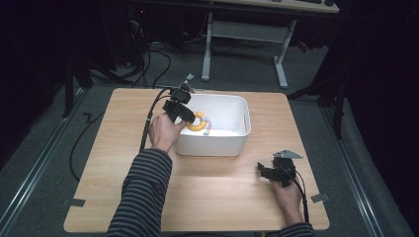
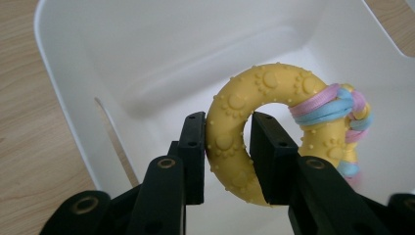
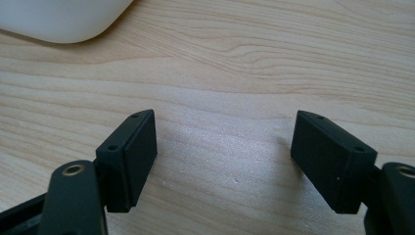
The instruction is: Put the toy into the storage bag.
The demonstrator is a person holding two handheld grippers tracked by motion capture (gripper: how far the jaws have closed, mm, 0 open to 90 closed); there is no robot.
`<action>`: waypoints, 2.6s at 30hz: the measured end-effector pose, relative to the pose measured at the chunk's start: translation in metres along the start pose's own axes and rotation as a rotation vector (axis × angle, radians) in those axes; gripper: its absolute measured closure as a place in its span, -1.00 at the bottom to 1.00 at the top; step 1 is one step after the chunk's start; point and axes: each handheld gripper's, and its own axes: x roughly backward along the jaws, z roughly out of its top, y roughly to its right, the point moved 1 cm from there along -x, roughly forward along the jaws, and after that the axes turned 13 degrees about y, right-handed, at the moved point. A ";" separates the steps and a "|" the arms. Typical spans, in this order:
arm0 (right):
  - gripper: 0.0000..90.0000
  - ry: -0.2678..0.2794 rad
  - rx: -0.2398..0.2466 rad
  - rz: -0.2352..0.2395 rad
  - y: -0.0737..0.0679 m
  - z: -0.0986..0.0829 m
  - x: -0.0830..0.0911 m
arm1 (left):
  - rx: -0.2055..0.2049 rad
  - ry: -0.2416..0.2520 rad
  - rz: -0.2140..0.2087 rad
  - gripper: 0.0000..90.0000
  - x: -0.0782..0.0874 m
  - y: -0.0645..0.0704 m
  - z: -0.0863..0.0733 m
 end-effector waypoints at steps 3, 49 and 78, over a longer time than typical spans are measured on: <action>-0.43 0.000 0.000 0.000 0.000 0.000 0.000 | -0.006 -0.012 -0.002 0.51 0.001 -0.001 -0.001; -0.43 0.000 0.002 0.002 0.000 0.000 0.000 | -0.043 0.036 -0.063 0.05 0.013 0.013 -0.006; -0.43 0.000 -0.001 0.002 0.000 0.000 0.000 | -0.017 0.296 -0.032 -0.07 0.104 -0.021 -0.045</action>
